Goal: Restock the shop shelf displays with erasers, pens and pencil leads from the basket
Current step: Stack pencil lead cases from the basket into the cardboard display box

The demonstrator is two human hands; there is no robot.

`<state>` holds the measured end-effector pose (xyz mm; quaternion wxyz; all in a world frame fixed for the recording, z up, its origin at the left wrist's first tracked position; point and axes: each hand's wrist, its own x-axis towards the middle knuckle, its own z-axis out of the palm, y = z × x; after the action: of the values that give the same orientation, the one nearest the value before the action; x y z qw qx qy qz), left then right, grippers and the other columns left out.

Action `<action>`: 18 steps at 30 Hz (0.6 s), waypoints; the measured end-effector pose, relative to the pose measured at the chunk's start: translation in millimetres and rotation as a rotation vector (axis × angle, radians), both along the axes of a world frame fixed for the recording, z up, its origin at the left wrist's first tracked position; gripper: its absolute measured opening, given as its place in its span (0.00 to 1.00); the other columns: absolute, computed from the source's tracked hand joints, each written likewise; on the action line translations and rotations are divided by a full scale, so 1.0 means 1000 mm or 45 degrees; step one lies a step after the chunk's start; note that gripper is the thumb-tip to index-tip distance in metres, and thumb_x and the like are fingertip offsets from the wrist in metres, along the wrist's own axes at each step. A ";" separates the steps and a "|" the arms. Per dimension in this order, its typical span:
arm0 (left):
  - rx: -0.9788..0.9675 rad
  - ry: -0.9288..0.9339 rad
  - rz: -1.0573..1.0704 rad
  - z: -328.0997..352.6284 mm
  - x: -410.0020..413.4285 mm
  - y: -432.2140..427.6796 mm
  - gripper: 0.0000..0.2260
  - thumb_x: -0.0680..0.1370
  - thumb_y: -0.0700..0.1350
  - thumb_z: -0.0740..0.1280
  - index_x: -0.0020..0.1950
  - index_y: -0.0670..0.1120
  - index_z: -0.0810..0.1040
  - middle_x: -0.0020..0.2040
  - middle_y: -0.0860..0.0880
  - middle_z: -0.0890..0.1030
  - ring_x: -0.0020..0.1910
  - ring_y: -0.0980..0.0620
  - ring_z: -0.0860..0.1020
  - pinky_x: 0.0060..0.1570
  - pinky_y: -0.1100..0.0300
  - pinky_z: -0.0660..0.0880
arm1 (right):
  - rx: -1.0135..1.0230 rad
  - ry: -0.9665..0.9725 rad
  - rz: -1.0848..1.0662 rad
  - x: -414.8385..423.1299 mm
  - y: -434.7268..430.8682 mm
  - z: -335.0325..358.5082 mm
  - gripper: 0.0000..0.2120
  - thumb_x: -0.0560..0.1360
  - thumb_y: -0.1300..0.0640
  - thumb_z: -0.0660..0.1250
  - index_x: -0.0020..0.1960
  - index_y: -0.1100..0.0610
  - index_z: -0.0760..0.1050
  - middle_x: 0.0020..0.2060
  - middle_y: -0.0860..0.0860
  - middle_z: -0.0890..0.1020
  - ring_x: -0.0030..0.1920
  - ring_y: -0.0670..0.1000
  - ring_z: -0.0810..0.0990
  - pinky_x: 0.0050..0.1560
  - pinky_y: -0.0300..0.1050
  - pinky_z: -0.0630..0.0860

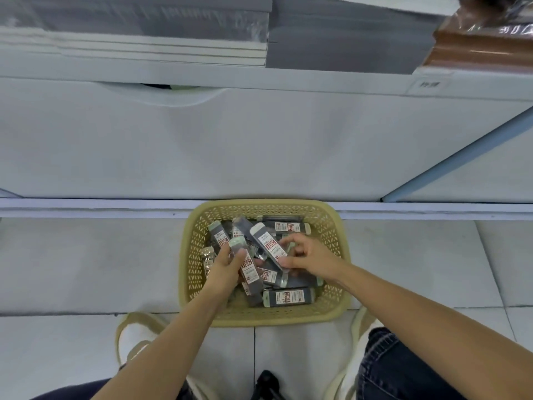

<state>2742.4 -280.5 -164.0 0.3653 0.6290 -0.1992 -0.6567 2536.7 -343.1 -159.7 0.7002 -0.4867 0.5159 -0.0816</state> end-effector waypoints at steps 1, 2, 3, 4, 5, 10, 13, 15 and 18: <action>0.008 0.043 0.056 -0.001 -0.003 0.001 0.08 0.84 0.45 0.57 0.61 0.50 0.73 0.50 0.43 0.85 0.49 0.46 0.84 0.42 0.53 0.80 | 0.010 -0.037 -0.016 0.006 0.005 -0.002 0.20 0.71 0.57 0.75 0.60 0.50 0.73 0.44 0.51 0.86 0.43 0.51 0.85 0.43 0.41 0.81; 0.012 0.098 0.104 -0.001 -0.005 0.002 0.10 0.85 0.46 0.56 0.62 0.50 0.74 0.51 0.43 0.85 0.50 0.45 0.84 0.43 0.52 0.80 | 0.013 -0.064 -0.030 0.012 0.010 -0.004 0.20 0.71 0.57 0.75 0.60 0.52 0.73 0.44 0.52 0.86 0.42 0.52 0.85 0.42 0.42 0.81; 0.008 0.154 0.137 -0.002 -0.007 0.003 0.12 0.85 0.48 0.54 0.63 0.48 0.74 0.52 0.42 0.84 0.51 0.44 0.84 0.44 0.52 0.80 | 0.000 -0.070 -0.033 0.018 0.016 -0.006 0.19 0.71 0.58 0.75 0.59 0.53 0.73 0.43 0.52 0.86 0.40 0.51 0.85 0.41 0.43 0.82; 0.001 0.208 0.155 -0.001 -0.008 0.004 0.14 0.85 0.50 0.54 0.64 0.47 0.75 0.53 0.41 0.84 0.51 0.44 0.83 0.44 0.52 0.80 | -0.027 -0.059 -0.030 0.023 0.023 -0.009 0.17 0.71 0.59 0.75 0.56 0.53 0.73 0.42 0.53 0.85 0.38 0.50 0.84 0.39 0.43 0.82; -0.009 0.261 0.172 0.000 -0.008 0.006 0.15 0.84 0.51 0.55 0.64 0.45 0.75 0.53 0.41 0.84 0.51 0.43 0.83 0.44 0.53 0.80 | -0.059 -0.045 -0.027 0.027 0.030 -0.010 0.16 0.70 0.59 0.76 0.54 0.53 0.73 0.41 0.53 0.85 0.36 0.50 0.84 0.36 0.44 0.81; -0.020 0.191 0.263 0.000 -0.007 0.017 0.12 0.80 0.40 0.64 0.63 0.40 0.72 0.45 0.41 0.83 0.40 0.46 0.83 0.35 0.54 0.80 | -0.222 -0.047 0.105 0.037 0.037 -0.008 0.10 0.73 0.56 0.74 0.52 0.55 0.78 0.50 0.50 0.82 0.43 0.47 0.84 0.36 0.43 0.81; -0.074 0.130 0.308 0.004 0.001 0.015 0.08 0.82 0.39 0.62 0.61 0.40 0.72 0.43 0.42 0.83 0.39 0.48 0.83 0.33 0.56 0.79 | -0.471 0.232 0.213 0.028 0.023 -0.006 0.11 0.76 0.52 0.69 0.57 0.51 0.79 0.50 0.44 0.82 0.48 0.42 0.81 0.50 0.44 0.81; -0.093 0.133 0.331 0.007 0.008 0.013 0.09 0.82 0.38 0.61 0.62 0.39 0.71 0.44 0.40 0.82 0.39 0.47 0.83 0.32 0.56 0.79 | -0.543 0.438 0.236 0.017 0.020 -0.011 0.13 0.76 0.53 0.69 0.61 0.53 0.76 0.54 0.46 0.81 0.51 0.44 0.80 0.57 0.47 0.79; -0.116 0.118 0.302 0.007 0.013 0.014 0.10 0.82 0.37 0.61 0.63 0.38 0.69 0.39 0.40 0.79 0.32 0.48 0.79 0.30 0.57 0.79 | -0.530 0.638 0.493 0.014 0.031 -0.024 0.22 0.74 0.47 0.70 0.65 0.54 0.73 0.59 0.50 0.78 0.58 0.49 0.76 0.60 0.45 0.74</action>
<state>2755.4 -266.4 -157.2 0.4773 0.5998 -0.1359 -0.6276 2550.6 -312.4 -183.2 0.4408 -0.7120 0.5419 0.0709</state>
